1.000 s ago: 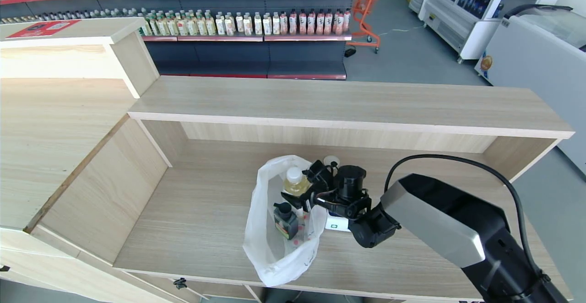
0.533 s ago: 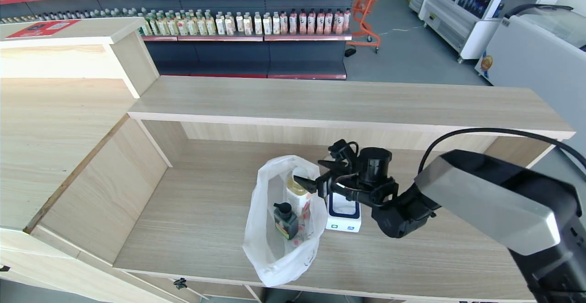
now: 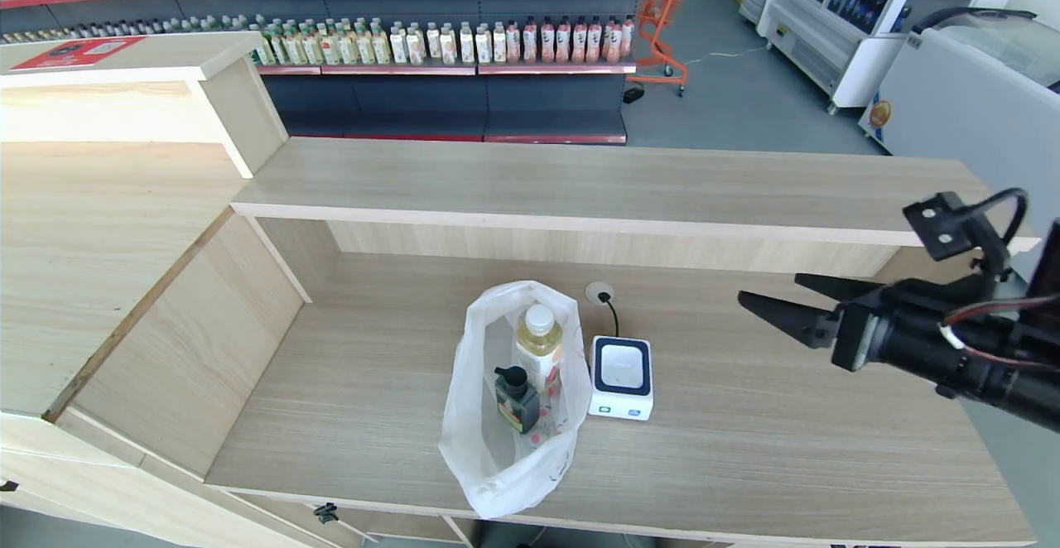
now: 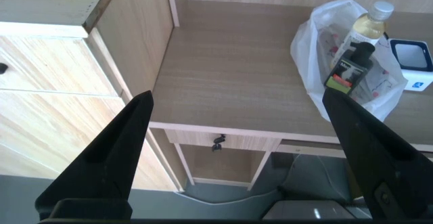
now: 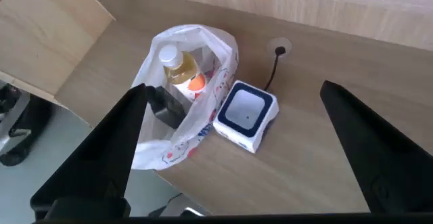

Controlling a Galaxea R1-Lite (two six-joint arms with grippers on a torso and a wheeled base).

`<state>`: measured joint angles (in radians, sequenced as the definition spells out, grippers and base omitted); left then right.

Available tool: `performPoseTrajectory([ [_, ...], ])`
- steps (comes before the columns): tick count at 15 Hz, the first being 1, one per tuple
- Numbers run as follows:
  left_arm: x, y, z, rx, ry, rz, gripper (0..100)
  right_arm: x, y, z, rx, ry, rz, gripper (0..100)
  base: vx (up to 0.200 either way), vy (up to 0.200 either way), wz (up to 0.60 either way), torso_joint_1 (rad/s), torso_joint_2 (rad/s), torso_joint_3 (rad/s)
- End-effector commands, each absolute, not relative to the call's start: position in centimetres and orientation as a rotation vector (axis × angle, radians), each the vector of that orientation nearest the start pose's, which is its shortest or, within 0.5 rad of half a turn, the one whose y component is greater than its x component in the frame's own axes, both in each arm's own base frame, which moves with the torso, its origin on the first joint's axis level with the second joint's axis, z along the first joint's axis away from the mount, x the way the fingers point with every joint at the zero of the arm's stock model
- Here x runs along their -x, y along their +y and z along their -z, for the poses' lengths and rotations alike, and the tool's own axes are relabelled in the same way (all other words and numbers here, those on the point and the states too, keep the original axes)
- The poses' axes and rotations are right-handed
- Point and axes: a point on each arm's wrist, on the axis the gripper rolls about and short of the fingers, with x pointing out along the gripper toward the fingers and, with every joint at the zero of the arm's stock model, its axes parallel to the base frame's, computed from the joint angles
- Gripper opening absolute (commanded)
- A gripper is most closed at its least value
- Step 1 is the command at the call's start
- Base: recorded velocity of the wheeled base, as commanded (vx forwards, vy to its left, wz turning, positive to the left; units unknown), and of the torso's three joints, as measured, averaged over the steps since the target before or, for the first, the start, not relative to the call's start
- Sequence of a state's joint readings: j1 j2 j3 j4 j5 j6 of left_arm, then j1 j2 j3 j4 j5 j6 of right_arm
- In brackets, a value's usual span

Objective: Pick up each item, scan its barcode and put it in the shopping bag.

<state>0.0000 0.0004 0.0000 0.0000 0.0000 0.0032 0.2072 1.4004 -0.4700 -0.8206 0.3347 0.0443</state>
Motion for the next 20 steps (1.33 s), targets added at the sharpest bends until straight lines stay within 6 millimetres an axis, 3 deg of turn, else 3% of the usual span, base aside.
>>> performPoseTrajectory([
  [1, 2.3, 0.0, -7.5, -0.003, 0.000, 0.000, 100, -5.6, 0.4, -13.2, -0.010, 0.067, -0.230, 100, 0.000, 0.000, 0.00, 0.000, 0.00, 0.000],
  [2, 2.3, 0.0, -7.5, -0.003, 0.000, 0.000, 100, -2.4, 0.4, -11.7, 0.003, 0.064, -0.181, 100, 0.000, 0.000, 0.00, 0.000, 0.00, 0.000],
  [4, 2.3, 0.0, -7.5, -0.003, 0.000, 0.000, 100, 1.0, 0.5, -8.8, 0.063, 0.055, -0.126, 100, 0.000, 0.000, 0.00, 0.000, 0.00, 0.000],
  [5, 2.3, 0.0, -7.5, -0.003, 0.000, 0.000, 100, 1.7, 0.4, -7.9, 0.070, 0.056, -0.093, 100, 0.000, 0.000, 0.00, 0.000, 0.00, 0.000],
  [13, 2.3, 0.0, -7.5, -0.003, 0.000, 0.000, 100, 2.3, 0.1, -7.5, 0.092, 0.004, -0.057, 100, 0.000, 0.000, 0.00, 0.000, 0.00, 0.000],
  [14, 2.3, 0.0, -7.5, -0.003, 0.000, 0.000, 100, 2.3, 0.1, -7.5, 0.090, 0.004, -0.057, 0, 0.000, 0.000, 0.00, 0.000, 0.00, 0.000],
  [20, 2.3, 0.0, -7.5, -0.003, 0.000, 0.002, 100, 2.3, 0.1, -7.5, 0.080, 0.005, -0.055, 0, 0.000, 0.000, 0.00, 0.000, 0.00, 0.000],
])
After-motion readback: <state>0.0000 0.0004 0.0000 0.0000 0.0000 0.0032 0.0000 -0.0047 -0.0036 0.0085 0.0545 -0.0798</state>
